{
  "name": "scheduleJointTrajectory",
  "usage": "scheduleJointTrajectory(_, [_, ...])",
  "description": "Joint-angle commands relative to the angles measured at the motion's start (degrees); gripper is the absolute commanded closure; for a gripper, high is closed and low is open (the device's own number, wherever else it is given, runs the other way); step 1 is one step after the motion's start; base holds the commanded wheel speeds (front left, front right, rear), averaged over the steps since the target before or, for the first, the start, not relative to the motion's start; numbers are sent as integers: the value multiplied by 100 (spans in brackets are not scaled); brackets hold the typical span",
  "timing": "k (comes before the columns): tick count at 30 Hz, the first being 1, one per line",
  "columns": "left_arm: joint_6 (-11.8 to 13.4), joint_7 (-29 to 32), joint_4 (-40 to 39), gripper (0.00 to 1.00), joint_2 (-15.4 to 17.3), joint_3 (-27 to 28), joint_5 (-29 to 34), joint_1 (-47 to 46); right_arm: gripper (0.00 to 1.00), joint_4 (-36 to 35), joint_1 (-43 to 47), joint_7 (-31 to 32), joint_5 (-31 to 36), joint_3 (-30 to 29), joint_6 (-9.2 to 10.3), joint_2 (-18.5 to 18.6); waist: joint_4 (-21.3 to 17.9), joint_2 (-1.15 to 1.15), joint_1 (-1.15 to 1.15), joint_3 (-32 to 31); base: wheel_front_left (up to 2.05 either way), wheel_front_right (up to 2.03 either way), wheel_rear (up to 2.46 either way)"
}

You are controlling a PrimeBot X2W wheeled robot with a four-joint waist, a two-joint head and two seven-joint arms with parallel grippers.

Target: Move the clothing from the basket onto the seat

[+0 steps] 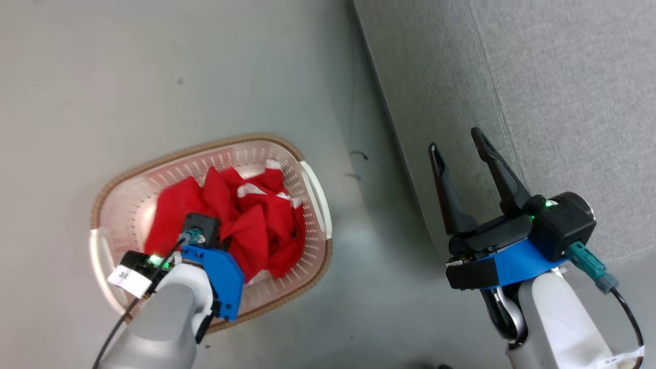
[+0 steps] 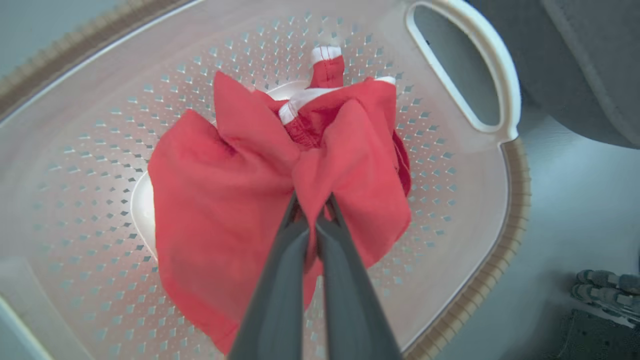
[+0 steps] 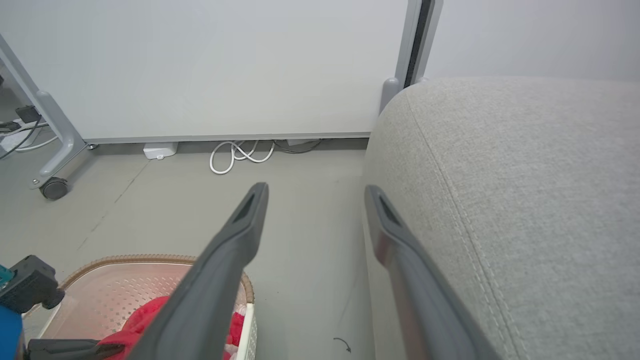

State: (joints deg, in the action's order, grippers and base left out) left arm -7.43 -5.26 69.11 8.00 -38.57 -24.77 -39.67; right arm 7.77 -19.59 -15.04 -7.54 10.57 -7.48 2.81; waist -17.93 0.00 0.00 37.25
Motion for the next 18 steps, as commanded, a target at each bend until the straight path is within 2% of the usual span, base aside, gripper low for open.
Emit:
scheduleJointTrajectory(1, [-3,-129,-75,100,-92,-41,-137,106,0,87,-31,-21,72,-38,-3,17,338,0,0,-538,0,0,0])
scheduleJointTrajectory(9, [-4,-323,-485,100,-358,-361,-746,542,0,433,285,-21,196,-88,-3,17,840,0,0,-1671,0,0,0])
scheduleJointTrajectory(18, [-4,-566,-1156,100,-356,-925,-1224,695,0,708,649,-9,250,-125,-3,18,1259,0,0,-2587,0,0,0])
